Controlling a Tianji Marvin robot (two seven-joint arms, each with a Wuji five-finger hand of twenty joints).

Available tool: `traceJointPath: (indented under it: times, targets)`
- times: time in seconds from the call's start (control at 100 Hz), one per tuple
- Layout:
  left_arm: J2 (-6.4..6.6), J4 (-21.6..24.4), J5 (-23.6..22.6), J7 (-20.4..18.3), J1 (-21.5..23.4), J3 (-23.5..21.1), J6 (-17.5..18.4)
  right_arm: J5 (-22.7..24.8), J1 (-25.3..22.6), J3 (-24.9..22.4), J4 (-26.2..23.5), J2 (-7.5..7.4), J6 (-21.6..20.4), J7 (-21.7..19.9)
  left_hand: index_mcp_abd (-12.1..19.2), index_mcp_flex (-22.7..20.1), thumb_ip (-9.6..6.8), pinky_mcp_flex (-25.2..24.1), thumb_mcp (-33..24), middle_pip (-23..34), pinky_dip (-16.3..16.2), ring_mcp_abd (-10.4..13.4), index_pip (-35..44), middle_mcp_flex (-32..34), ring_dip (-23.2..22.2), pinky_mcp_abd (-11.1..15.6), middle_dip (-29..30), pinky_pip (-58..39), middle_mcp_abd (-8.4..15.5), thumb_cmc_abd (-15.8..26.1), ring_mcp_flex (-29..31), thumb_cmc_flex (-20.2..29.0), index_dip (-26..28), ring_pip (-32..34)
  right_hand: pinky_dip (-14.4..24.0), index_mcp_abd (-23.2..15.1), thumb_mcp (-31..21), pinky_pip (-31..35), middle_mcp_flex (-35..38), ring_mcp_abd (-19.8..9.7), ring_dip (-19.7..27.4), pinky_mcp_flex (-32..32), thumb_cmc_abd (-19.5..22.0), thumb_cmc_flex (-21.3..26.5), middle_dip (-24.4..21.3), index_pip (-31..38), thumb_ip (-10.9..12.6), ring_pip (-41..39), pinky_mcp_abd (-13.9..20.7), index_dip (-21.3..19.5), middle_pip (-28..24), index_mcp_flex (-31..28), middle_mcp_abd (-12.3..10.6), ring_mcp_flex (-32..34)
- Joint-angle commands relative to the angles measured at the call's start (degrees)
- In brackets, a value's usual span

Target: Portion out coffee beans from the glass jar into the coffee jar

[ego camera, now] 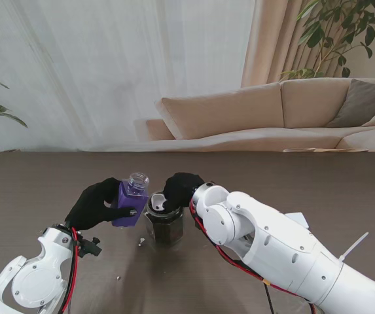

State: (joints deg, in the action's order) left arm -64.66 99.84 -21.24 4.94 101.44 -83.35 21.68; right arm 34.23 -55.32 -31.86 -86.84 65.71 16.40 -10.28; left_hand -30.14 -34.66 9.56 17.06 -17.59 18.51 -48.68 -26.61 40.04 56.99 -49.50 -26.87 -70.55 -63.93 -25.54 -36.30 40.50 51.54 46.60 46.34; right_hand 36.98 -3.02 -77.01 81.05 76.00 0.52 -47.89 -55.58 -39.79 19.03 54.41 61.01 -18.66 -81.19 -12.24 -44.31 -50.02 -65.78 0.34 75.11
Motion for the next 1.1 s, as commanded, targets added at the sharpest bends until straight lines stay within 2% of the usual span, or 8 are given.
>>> traceJointPath:
  times: [0.0, 0.35, 0.77, 1.09]
  targets:
    - [-0.23, 0.0, 0.1, -0.8, 0.0, 0.0, 0.0, 0.3, -0.4, -0.2, -0.1, 0.39, 0.1, -0.2, 2.3, -4.2, -4.28, -1.5, -18.3, 4.1, -1.9, -2.2, 23.0, 4.1, -0.7, 3.1, -1.1, -3.2, 4.4, 8.3, 1.3, 11.4, 4.3, 0.2, 1.1, 0.8, -0.1, -0.1, 0.7, -6.8, 0.2, -0.3, 1.4, -0.1, -0.3, 0.8, 0.2, -0.5, 0.3, 0.2, -0.4, 0.4, 3.3, 0.6]
    - [-0.09, 0.1, 0.0, -1.4, 0.3, -0.1, -0.4, -1.0, -1.0, -2.0, -0.9, 0.35, 1.4, -0.3, 2.3, -4.1, -4.28, -1.6, -18.3, 4.1, -1.9, -2.2, 23.0, 4.1, -0.7, 3.1, -1.1, -3.1, 4.4, 8.3, 1.3, 11.4, 4.3, 0.2, 1.0, 0.9, -0.5, -0.1, 0.9, -6.6, 0.1, -0.3, 1.2, 0.1, -0.4, 1.0, 0.1, -0.7, 0.1, 0.4, -0.3, 0.3, 3.4, 0.6]
    - [0.39, 0.0, -0.3, -3.6, 1.0, -0.4, -2.5, -2.7, -3.5, -8.3, -6.6, -0.66, 4.7, -2.0, 2.1, -4.1, -4.33, -1.8, -18.3, 4.1, -1.9, -2.4, 22.9, 4.0, -0.7, 3.1, -1.2, -3.1, 4.2, 8.3, 1.1, 11.6, 4.2, 0.2, 1.1, 1.3, -0.4, -0.1, 0.9, -5.8, 0.1, -0.2, 0.9, 0.4, -0.3, 1.0, 0.1, -0.8, -0.2, 0.5, -0.2, 0.2, 3.9, 0.6]
    - [0.70, -1.2, 0.6, -5.6, -1.0, 1.2, -4.1, -0.4, -3.4, -10.9, -11.3, -1.03, 6.1, -2.4, 2.0, -4.2, -4.34, -1.7, -18.3, 4.1, -2.0, -2.4, 22.9, 4.1, -0.8, 3.1, -1.3, -3.2, 4.3, 8.3, 1.1, 11.6, 4.3, 0.3, 1.2, 1.4, -0.3, 0.0, 0.7, -6.1, 0.2, -0.1, 1.0, 0.4, -0.2, 0.9, 0.2, -0.6, -0.4, 0.5, -0.1, 0.2, 4.0, 0.6]
